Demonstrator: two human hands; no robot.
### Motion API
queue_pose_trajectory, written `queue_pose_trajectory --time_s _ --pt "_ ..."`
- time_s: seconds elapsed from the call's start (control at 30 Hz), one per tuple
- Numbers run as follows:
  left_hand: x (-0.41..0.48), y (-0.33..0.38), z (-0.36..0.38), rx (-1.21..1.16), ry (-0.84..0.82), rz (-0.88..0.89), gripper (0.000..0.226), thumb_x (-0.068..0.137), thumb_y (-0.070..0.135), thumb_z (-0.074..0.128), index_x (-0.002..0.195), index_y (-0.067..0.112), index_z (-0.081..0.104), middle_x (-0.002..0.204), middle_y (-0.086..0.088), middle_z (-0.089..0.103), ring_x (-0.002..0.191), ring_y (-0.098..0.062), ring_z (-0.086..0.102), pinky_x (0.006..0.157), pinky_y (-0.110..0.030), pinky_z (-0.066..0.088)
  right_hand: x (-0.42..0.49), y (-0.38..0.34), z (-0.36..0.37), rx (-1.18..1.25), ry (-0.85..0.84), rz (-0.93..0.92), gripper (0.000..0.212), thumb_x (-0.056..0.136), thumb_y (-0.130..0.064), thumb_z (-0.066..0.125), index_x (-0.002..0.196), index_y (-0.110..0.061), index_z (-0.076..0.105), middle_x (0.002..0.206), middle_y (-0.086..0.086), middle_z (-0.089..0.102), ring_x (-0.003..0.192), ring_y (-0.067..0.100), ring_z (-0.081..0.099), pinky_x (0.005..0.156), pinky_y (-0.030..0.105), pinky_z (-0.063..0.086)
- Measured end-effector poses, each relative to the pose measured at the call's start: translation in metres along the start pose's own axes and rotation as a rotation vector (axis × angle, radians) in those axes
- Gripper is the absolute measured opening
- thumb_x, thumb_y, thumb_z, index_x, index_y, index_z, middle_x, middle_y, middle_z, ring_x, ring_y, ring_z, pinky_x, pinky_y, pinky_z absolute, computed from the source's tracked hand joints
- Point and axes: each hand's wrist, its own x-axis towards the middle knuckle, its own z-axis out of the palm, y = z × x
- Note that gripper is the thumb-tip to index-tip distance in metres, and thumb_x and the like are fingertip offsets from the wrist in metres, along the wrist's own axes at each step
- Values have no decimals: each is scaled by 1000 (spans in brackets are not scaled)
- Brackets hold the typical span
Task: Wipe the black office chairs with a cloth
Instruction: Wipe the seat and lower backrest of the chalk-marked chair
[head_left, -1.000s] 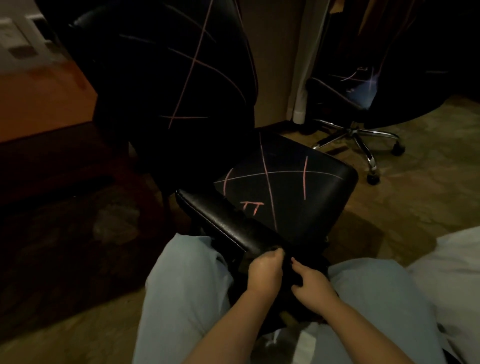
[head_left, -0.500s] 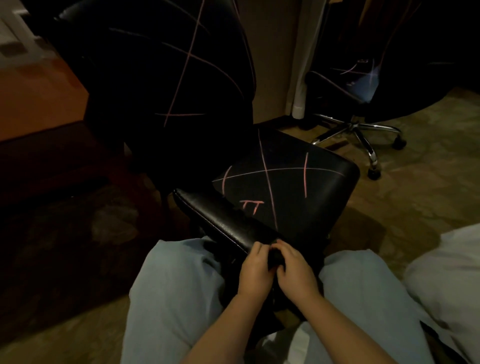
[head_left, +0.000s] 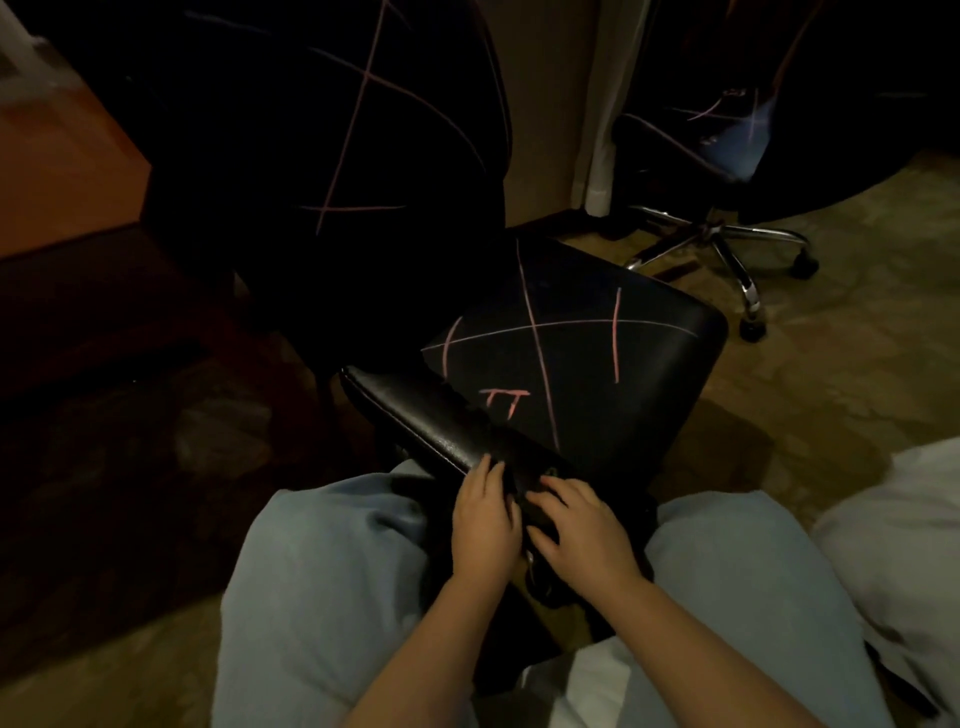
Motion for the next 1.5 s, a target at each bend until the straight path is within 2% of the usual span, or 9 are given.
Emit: queue_pose_trajectory --time_s 0.1,0.2,0.5,0.57,0.73,1.0,1.1,1.3,1.5 --pt "3 1 2 73 -35 26 47 100 23 42 146 13 37 155 -5 31 145 -17 23 117 -24 8 2 4 3 20 54 -18 38 85 -21 70 123 -21 64 136 1 56 128 22 50 101 38 46" --pt "7 -1 -1 152 -101 43 50 102 29 37 149 16 30 158 -5 25 146 -19 19 119 -32 12 9 17 -1 98 87 31 36 87 -11 67 122 -16 65 139 1 53 131 19 47 108 31 36" --pt "10 -12 -10 256 -244 71 58 100 41 39 152 23 19 161 1 11 148 -15 8 119 -37 12 42 44 -15 361 355 606 33 94 -6 56 126 -12 62 148 5 44 134 22 43 111 33 33" --pt "12 -12 -9 228 -252 54 60 99 41 41 152 22 21 161 1 12 148 -16 9 120 -38 16 40 27 -11 300 321 560 35 95 -10 55 130 -12 59 148 4 43 136 20 41 110 32 33" --pt "13 -17 -12 186 -258 57 64 97 33 47 152 18 20 161 -1 15 148 -15 10 119 -37 19 33 -20 2 167 81 124 35 94 -24 57 129 -20 59 147 -3 45 140 13 34 115 30 30" --pt "18 -24 -24 217 -250 28 66 95 32 46 153 22 16 160 4 16 147 -11 11 121 -40 12 41 -12 -2 162 8 0 29 93 -20 60 122 -20 62 146 -6 46 137 8 38 113 29 33" --pt "18 -23 -25 248 -207 31 61 96 32 42 152 24 19 159 5 20 147 -11 14 121 -41 10 42 12 -9 197 80 92 26 90 -14 63 116 -18 66 143 -3 49 133 12 44 111 32 37" --pt "20 -17 -16 232 -46 35 50 96 29 48 144 18 41 152 0 38 141 -16 31 119 -34 20 44 66 -33 328 264 503 24 91 -8 62 114 -14 65 145 4 48 132 21 46 109 31 33" --pt "36 1 5 162 68 47 47 98 24 45 143 13 41 157 -6 26 147 -21 18 121 -38 13 44 37 -32 348 200 486 53 92 -11 61 141 -17 43 148 4 42 132 21 44 105 31 37"
